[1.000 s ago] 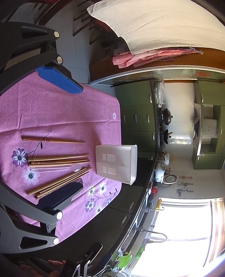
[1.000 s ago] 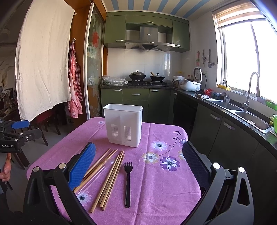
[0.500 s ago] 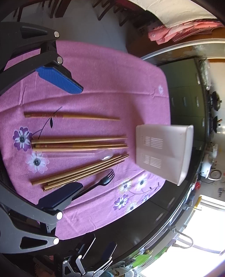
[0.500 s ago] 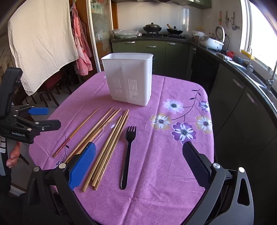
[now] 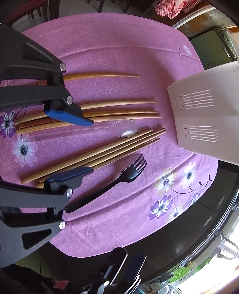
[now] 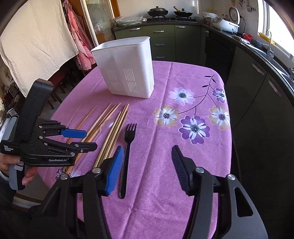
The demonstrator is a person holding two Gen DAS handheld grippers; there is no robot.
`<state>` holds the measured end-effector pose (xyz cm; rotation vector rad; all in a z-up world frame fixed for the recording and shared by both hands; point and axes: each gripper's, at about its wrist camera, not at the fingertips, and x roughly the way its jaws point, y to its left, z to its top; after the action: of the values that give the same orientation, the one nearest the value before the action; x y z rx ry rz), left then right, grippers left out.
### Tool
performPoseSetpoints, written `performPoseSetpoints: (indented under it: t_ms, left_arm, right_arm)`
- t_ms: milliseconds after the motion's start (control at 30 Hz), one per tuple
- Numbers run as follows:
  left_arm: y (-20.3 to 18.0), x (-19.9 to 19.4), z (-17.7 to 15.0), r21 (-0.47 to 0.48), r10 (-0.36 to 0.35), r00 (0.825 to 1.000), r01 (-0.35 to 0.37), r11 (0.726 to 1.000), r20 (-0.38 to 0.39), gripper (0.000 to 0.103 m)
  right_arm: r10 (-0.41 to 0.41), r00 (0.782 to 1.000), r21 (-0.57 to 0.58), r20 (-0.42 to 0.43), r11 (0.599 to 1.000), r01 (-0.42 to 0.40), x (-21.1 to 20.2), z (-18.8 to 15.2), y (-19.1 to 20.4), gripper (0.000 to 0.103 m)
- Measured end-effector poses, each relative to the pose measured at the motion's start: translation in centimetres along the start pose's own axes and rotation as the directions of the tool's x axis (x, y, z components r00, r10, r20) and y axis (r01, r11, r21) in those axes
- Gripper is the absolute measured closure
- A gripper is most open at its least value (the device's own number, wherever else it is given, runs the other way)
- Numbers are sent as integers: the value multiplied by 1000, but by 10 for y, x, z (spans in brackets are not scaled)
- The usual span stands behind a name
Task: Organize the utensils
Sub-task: 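Grasp the clear plastic spoon with the left gripper while the right gripper grasps the black fork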
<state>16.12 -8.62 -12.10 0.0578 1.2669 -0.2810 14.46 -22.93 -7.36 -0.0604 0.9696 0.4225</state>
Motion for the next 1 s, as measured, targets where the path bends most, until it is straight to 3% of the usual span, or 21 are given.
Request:
performPoseSetpoints:
  t_ms: [200, 733, 800, 1000]
  left_arm:
    - [2, 16, 10, -12, 35, 999, -36, 999, -35, 78]
    - [-8, 47, 33, 25, 134, 989, -133, 991, -61, 80]
    - [-10, 47, 33, 35, 141, 988, -139, 990, -55, 94]
    - [-10, 38, 30, 24, 121, 992, -120, 992, -34, 95]
  right_arm:
    - [1, 1000, -26, -5, 1000, -1, 5, 0, 6, 58]
    - [2, 1000, -34, -27, 999, -3, 14, 0, 5, 58]
    - [-5, 999, -44, -33, 999, 4, 15, 0, 6, 58]
    - [-17, 998, -74, -68, 997, 12, 23, 3, 15, 58]
